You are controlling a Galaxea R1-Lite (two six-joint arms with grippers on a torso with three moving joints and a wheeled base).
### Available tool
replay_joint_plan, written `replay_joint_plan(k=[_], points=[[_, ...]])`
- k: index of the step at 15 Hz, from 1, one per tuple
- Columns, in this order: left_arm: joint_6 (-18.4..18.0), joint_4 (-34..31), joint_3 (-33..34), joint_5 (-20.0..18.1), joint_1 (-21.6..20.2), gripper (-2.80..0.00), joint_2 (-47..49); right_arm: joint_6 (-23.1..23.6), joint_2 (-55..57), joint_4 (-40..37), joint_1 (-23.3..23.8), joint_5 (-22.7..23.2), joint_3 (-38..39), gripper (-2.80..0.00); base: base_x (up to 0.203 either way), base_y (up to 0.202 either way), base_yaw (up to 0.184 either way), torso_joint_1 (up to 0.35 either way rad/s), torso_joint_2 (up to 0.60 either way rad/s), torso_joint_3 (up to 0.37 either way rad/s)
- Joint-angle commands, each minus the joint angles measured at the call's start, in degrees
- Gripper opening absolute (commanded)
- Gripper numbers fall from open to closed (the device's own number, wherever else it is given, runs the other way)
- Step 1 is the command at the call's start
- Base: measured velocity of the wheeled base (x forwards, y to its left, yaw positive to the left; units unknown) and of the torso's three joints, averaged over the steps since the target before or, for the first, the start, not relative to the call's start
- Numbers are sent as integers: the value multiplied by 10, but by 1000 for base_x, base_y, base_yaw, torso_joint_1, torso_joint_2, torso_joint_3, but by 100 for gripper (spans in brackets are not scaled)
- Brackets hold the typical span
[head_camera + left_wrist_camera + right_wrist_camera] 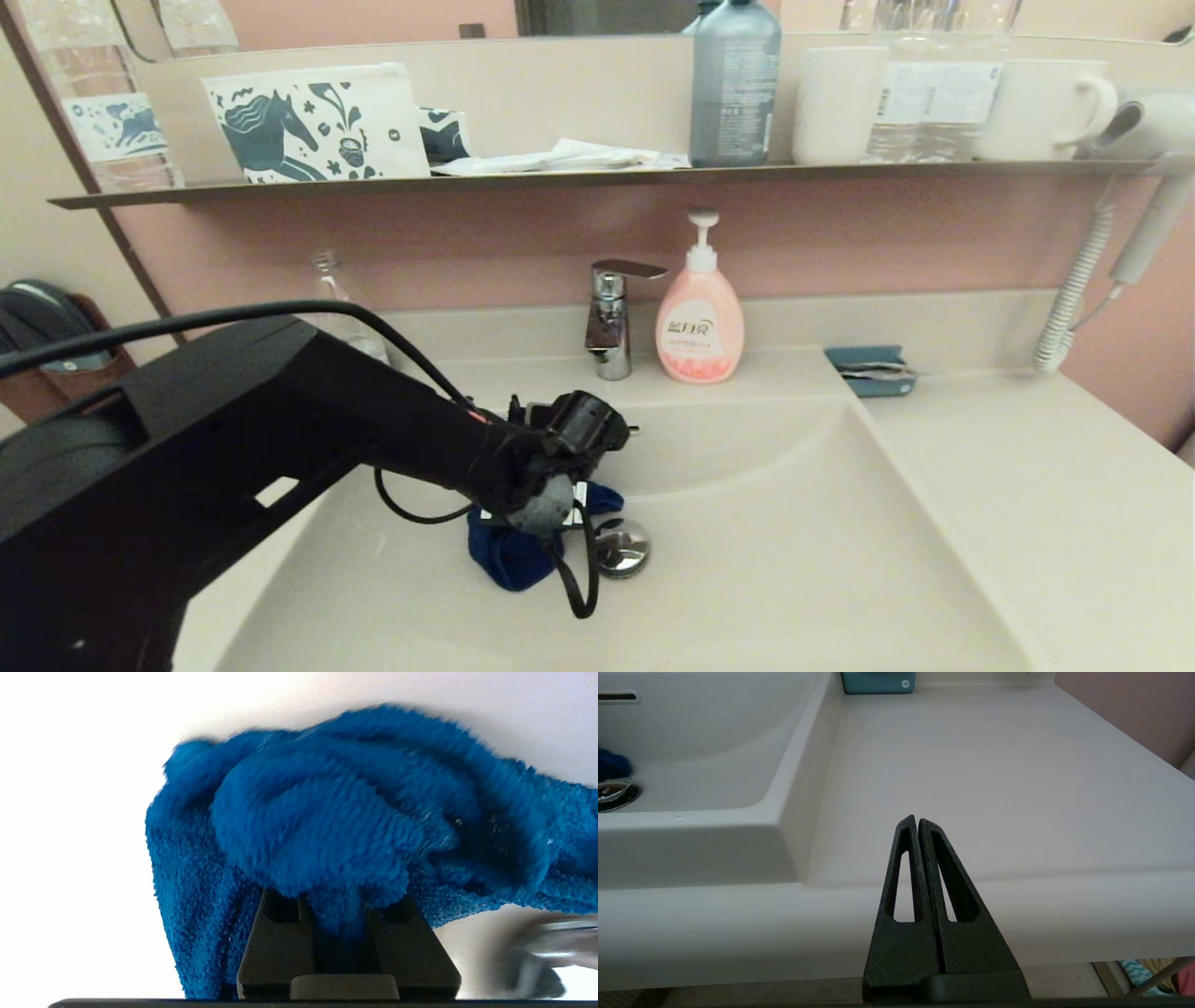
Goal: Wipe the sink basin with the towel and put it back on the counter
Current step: Wipe the sink
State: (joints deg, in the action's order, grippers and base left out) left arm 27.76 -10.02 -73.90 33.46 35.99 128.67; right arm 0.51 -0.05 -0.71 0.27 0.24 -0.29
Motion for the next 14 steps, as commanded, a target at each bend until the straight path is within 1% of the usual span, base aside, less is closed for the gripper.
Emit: replay_joint_plan(k=[1, 3, 4, 6, 8, 10, 14], points=[[24, 8, -43, 3, 17, -280, 42, 0, 0, 0, 0, 0, 0, -280, 0, 0, 0, 0, 0, 0], [49, 7, -71, 3, 25, -280, 54, 0, 0, 0, 0, 0, 0, -280, 0, 0, 0, 0, 0, 0], [53, 6, -76, 3, 30, -280, 55, 0, 0, 0, 0, 0, 0, -280, 0, 0, 0, 0, 0, 0], [51, 4, -91, 2, 43, -280, 56, 0, 0, 0, 0, 0, 0, -280, 0, 0, 0, 0, 0, 0], [50, -8, -130, 3, 58, -280, 69, 0, 0, 0, 0, 0, 0, -280, 0, 0, 0, 0, 0, 0], [57, -36, -178, 3, 76, -280, 85, 0, 0, 0, 0, 0, 0, -280, 0, 0, 0, 0, 0, 0], [63, -62, -233, 4, 103, -280, 94, 0, 0, 0, 0, 0, -1, -280, 0, 0, 0, 0, 0, 0]])
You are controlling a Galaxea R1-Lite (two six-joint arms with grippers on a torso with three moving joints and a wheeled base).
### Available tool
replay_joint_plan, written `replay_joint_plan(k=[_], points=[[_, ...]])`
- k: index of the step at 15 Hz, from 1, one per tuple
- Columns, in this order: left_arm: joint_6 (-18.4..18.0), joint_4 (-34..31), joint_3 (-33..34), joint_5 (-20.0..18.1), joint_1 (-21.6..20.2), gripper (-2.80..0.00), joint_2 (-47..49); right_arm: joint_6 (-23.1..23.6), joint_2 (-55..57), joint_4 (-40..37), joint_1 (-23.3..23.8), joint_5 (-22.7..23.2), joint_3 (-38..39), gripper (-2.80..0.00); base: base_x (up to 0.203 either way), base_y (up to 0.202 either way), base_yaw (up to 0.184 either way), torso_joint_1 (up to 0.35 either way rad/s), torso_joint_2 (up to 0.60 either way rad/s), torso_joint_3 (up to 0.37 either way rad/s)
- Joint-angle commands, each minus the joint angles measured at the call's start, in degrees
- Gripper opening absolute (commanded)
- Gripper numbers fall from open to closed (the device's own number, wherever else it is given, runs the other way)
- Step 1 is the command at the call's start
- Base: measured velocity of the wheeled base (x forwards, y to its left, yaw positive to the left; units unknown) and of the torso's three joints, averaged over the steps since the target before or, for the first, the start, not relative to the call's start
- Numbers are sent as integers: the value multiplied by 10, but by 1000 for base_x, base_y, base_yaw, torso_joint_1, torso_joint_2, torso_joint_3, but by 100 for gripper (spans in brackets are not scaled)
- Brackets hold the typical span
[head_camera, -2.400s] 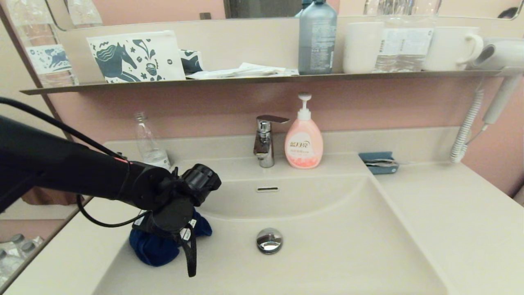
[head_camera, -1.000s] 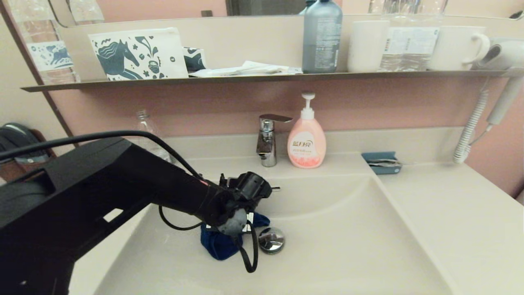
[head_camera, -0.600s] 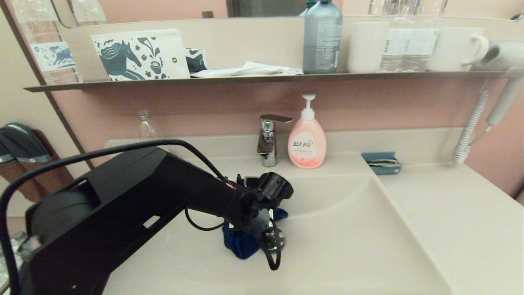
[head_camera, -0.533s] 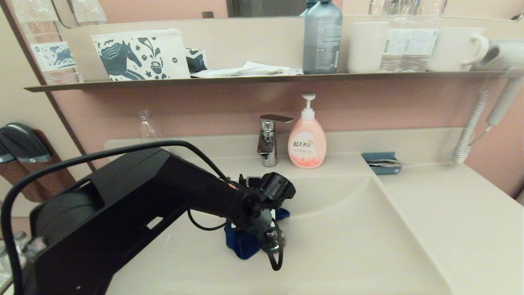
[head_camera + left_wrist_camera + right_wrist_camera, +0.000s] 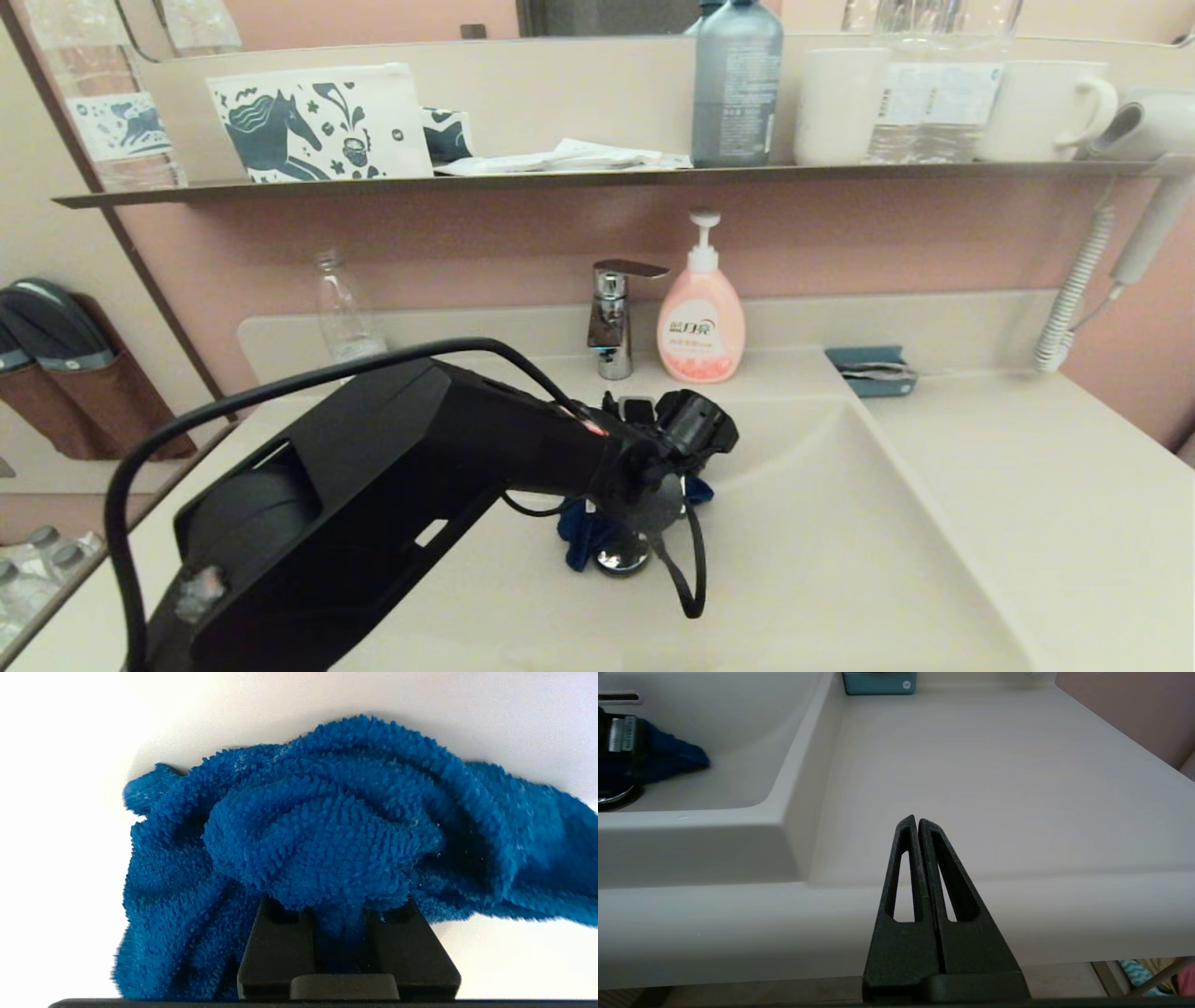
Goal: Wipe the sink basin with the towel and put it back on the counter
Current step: Wipe the sink
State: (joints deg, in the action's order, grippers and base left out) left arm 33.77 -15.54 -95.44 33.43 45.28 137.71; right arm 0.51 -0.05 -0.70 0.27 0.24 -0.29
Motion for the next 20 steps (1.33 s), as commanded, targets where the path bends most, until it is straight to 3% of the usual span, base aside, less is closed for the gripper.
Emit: replay_joint_plan(k=[1, 11, 17, 20], points=[[2, -18, -30, 4, 15, -280, 5, 0, 0, 0, 0, 0, 0, -280, 0, 0, 0, 0, 0, 0], [45, -151, -123, 3, 65, -280, 11, 0, 0, 0, 0, 0, 0, -280, 0, 0, 0, 0, 0, 0], [114, -293, -116, 0, 91, -280, -3, 0, 0, 0, 0, 0, 0, -280, 0, 0, 0, 0, 0, 0], [141, -383, -102, -20, 111, -280, -27, 0, 0, 0, 0, 0, -1, -280, 0, 0, 0, 0, 0, 0]])
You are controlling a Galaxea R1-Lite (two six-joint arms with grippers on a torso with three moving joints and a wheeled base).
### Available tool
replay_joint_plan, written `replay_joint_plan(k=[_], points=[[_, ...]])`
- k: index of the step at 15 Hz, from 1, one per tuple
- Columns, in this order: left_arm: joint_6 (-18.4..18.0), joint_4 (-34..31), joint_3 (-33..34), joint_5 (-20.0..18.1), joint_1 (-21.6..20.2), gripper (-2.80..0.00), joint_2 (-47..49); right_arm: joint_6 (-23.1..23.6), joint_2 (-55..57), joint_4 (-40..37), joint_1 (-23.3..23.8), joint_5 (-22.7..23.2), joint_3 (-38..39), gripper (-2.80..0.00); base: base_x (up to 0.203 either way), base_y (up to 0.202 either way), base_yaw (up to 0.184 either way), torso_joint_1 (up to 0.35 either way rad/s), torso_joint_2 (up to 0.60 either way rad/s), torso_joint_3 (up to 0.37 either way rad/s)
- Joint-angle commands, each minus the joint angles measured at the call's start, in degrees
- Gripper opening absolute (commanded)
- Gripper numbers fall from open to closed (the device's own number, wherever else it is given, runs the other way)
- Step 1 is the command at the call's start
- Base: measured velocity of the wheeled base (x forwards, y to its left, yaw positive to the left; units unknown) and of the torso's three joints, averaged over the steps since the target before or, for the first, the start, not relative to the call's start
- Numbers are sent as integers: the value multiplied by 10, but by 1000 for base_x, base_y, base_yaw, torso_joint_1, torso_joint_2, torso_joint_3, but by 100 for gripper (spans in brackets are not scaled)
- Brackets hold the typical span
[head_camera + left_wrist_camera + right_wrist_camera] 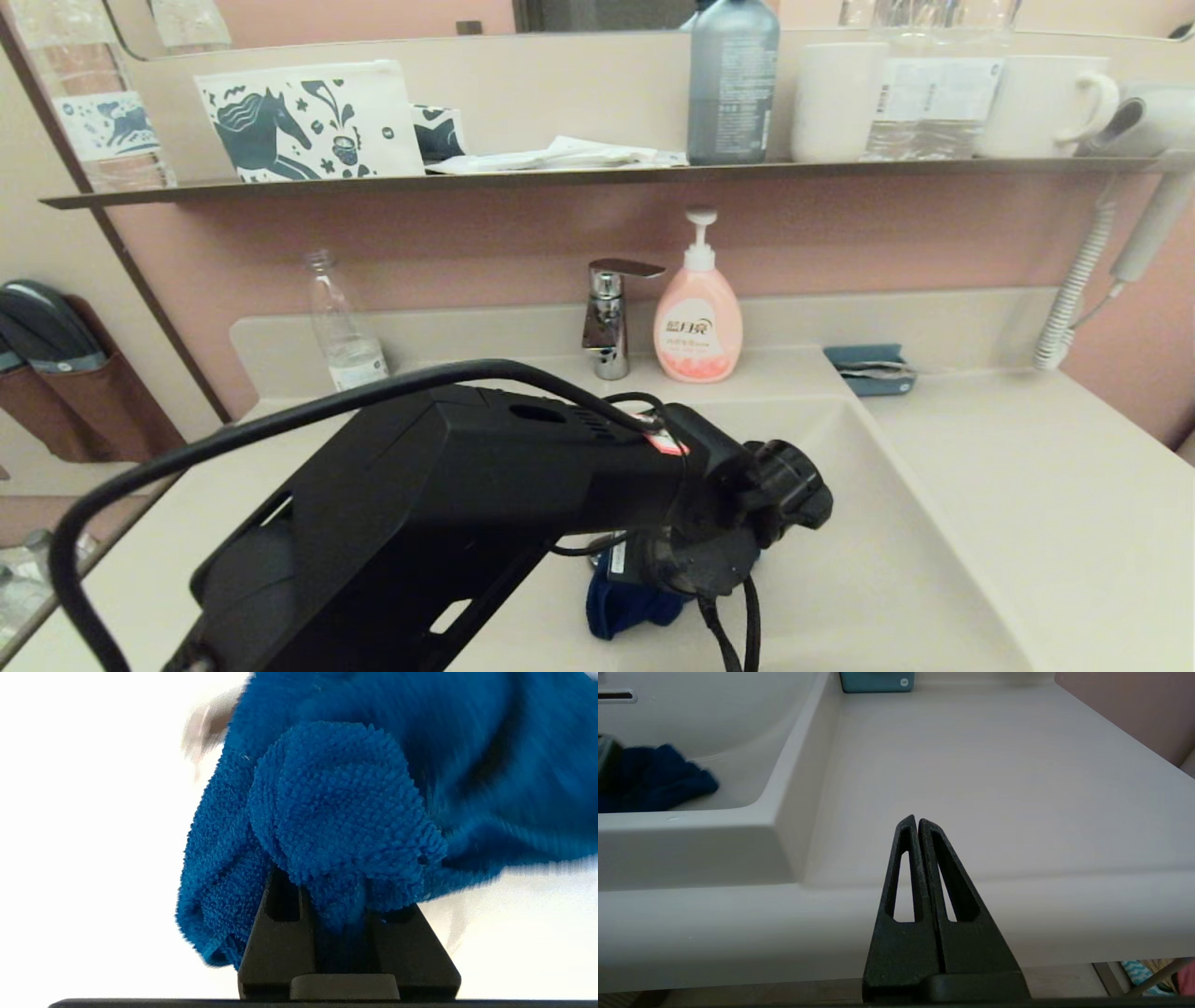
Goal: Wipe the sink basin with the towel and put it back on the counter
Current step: Wipe the sink
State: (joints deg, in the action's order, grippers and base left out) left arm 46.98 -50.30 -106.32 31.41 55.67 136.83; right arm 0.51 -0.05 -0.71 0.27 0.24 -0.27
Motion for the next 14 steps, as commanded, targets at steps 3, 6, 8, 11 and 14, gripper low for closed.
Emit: replay_joint_plan(k=[3, 6, 8, 11, 14], points=[[52, -111, 41, -4, 10, -280, -26, 0, 0, 0, 0, 0, 0, -280, 0, 0, 0, 0, 0, 0], [59, -119, 113, -5, 4, -280, -72, 0, 0, 0, 0, 0, 0, -280, 0, 0, 0, 0, 0, 0], [57, -120, 168, -4, -5, -280, -111, 0, 0, 0, 0, 0, 0, -280, 0, 0, 0, 0, 0, 0], [37, -121, 264, 1, -30, -280, -176, 0, 0, 0, 0, 0, -1, -280, 0, 0, 0, 0, 0, 0], [13, -121, 351, 12, -67, -280, -241, 0, 0, 0, 0, 0, 0, -280, 0, 0, 0, 0, 0, 0]])
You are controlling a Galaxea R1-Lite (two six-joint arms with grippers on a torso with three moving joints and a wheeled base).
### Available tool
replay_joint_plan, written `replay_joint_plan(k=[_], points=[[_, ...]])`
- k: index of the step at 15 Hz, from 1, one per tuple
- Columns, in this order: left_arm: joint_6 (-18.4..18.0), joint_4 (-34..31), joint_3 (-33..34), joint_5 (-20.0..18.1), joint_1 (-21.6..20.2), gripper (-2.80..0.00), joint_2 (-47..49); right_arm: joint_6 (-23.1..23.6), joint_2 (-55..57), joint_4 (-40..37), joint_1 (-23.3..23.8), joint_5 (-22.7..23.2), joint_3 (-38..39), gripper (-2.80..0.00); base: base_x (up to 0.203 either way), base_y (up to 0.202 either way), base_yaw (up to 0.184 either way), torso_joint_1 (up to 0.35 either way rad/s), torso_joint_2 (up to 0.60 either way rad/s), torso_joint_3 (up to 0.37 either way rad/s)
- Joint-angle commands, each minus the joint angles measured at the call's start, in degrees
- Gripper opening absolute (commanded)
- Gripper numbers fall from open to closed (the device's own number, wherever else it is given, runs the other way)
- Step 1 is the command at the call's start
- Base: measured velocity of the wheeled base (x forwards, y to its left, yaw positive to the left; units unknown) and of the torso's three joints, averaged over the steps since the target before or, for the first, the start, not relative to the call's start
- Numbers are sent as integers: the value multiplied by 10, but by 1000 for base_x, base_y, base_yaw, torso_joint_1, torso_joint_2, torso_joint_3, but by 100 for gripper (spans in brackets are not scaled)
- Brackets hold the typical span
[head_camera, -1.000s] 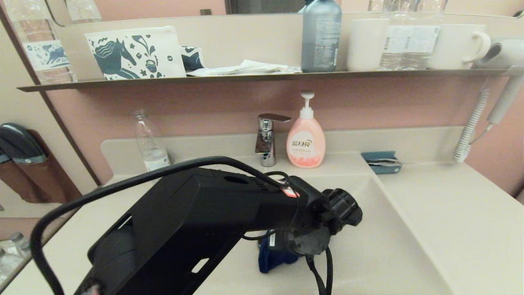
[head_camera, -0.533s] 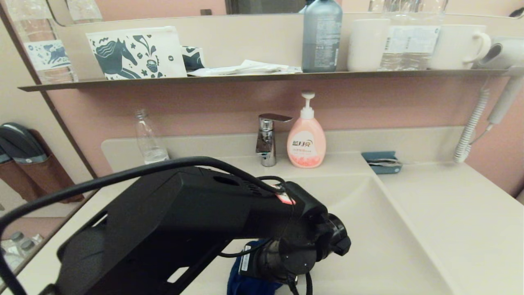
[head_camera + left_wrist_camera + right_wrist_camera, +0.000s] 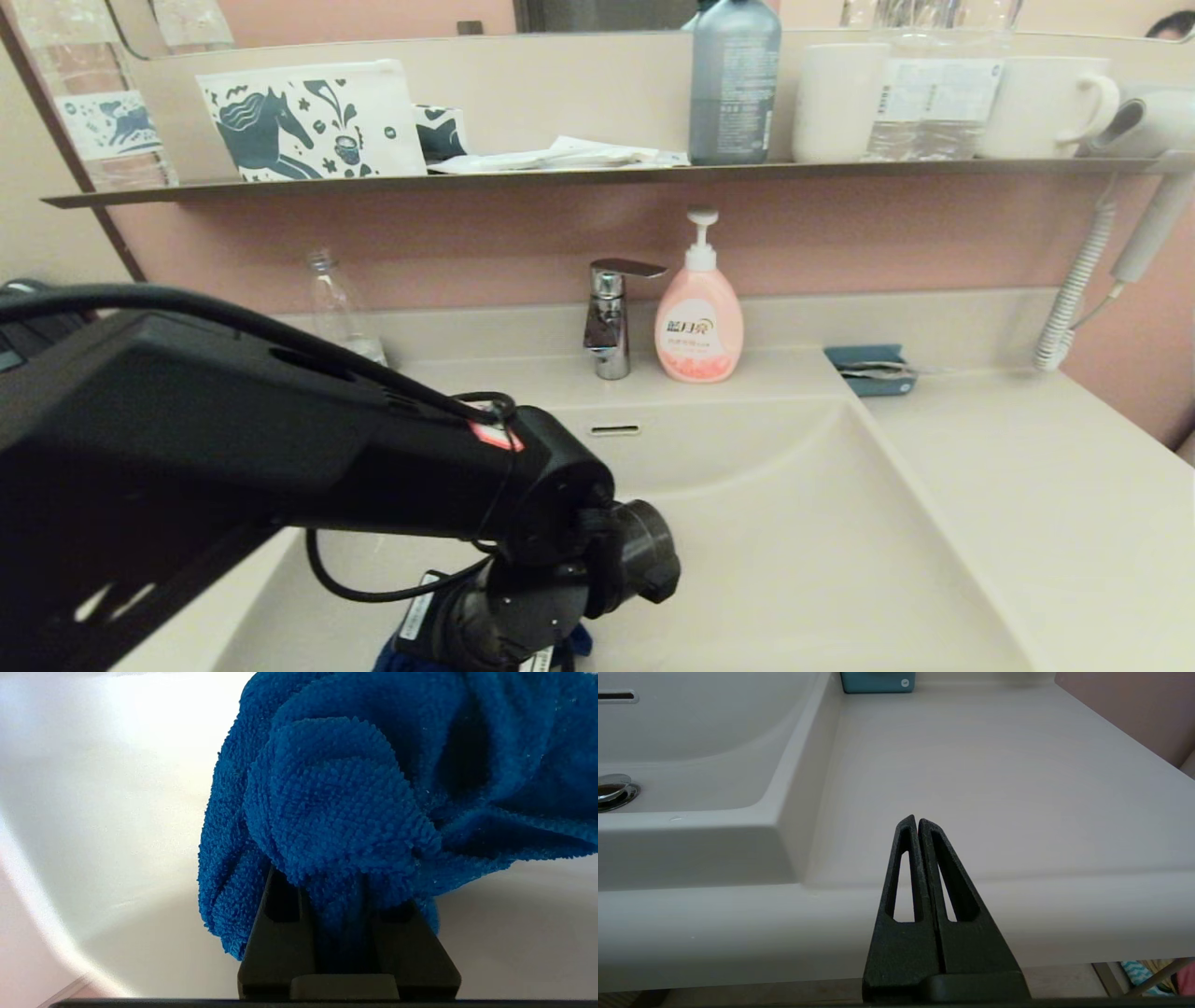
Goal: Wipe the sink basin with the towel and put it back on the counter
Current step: Wipe the sink
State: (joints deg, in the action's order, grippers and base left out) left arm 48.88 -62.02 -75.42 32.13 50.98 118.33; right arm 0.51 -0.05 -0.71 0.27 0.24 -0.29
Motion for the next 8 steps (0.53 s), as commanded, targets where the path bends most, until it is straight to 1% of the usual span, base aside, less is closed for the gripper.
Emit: replay_joint_plan(k=[1, 3, 4, 5, 6, 8], points=[[-23, -3, 56, 7, -29, -280, -77, 0, 0, 0, 0, 0, 0, -280, 0, 0, 0, 0, 0, 0], [-74, -3, 64, 14, -43, -280, -124, 0, 0, 0, 0, 0, 0, -280, 0, 0, 0, 0, 0, 0], [-109, -4, 63, 28, -53, -280, -143, 0, 0, 0, 0, 0, 0, -280, 0, 0, 0, 0, 0, 0], [-133, -4, 62, 43, -70, -280, -152, 0, 0, 0, 0, 0, 0, -280, 0, 0, 0, 0, 0, 0], [-143, -6, 63, 50, -82, -280, -155, 0, 0, 0, 0, 0, 0, -280, 0, 0, 0, 0, 0, 0], [-144, -5, 79, 51, -104, -280, -151, 0, 0, 0, 0, 0, 0, -280, 0, 0, 0, 0, 0, 0]])
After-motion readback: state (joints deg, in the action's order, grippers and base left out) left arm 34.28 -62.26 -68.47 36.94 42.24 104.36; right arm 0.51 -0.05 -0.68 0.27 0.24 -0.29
